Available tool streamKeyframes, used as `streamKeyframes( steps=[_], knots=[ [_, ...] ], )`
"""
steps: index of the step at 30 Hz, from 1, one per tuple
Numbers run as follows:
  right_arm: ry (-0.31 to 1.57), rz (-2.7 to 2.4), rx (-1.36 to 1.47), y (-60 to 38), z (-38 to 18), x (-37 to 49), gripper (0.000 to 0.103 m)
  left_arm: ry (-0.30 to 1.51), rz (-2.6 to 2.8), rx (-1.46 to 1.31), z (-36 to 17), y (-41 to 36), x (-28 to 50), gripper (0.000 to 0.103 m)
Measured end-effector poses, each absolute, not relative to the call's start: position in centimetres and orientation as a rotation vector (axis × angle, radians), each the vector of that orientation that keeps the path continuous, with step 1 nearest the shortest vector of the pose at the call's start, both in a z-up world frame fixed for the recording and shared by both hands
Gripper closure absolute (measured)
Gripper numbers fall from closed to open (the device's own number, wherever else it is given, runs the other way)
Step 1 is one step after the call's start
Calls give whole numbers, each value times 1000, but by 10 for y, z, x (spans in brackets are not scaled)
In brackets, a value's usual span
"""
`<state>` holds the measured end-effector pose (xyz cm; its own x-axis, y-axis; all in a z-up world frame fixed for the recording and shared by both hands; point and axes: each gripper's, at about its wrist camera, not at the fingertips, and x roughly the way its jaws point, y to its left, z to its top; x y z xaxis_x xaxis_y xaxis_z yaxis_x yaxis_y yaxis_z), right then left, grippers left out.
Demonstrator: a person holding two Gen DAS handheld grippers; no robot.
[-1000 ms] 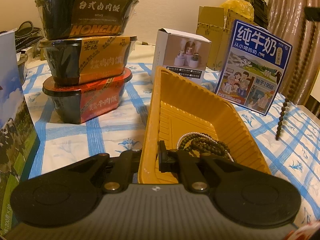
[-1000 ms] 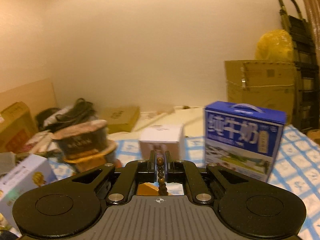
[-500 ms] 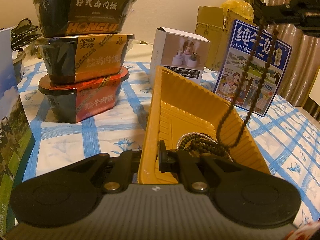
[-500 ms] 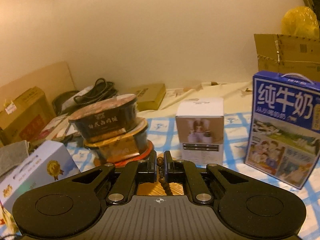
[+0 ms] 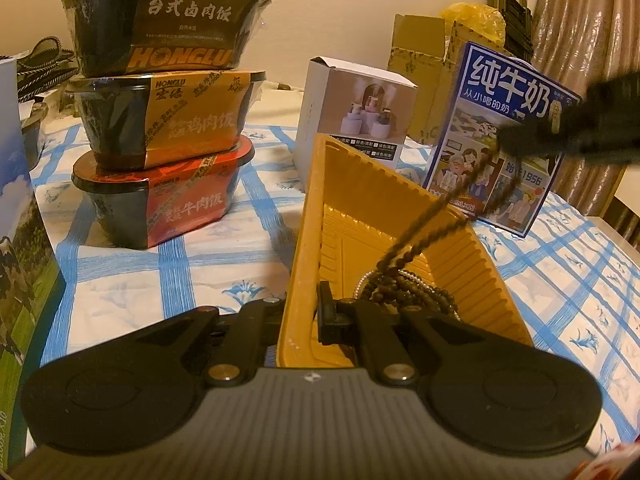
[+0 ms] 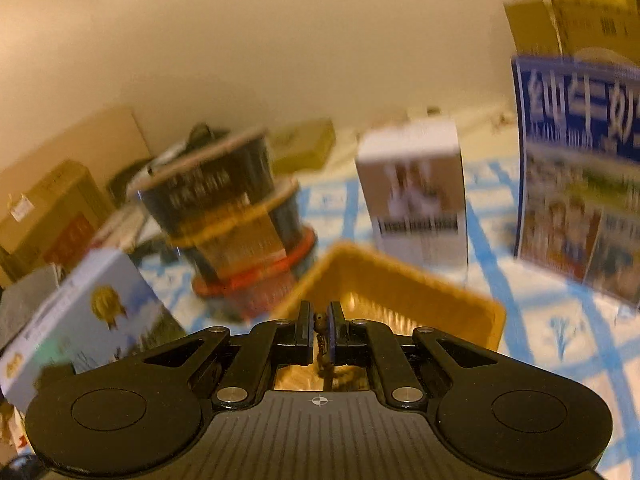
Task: Organize jewelry
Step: 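Lower the necklace into the tray and open the right gripper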
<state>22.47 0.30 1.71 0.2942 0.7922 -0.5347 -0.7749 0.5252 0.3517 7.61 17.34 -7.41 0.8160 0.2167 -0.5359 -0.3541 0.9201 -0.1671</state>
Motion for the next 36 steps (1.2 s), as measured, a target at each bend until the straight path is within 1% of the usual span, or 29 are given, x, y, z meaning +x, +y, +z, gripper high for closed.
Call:
streamKeyframes(
  steps=[7,8,9,10,11,12,13,26,36],
  knots=[
    [820,1000,-51,3,-20,220,96,538,310,-268,-75,173,75,98],
    [828,992,-56,2,-23,219,95,539,310,-268,-75,173,75,98],
    [834,987,-56,0,-25,219,91,540,310,-269,-75,173,75,98],
    [841,987,-52,-3,-27,218,81,540,310,-269,-75,172,75,98],
    [849,987,-47,-5,-29,216,73,540,310,-269,-75,172,75,98],
    [850,986,-41,-8,-30,214,57,540,310,-270,-75,173,75,98],
    [846,982,-34,-11,-31,212,50,541,311,-271,-76,173,75,98],
    [878,897,-29,-38,-55,193,48,546,316,-273,-77,174,75,98],
    [856,817,-4,-65,-55,194,48,556,329,-292,-82,178,81,98]
  ],
)
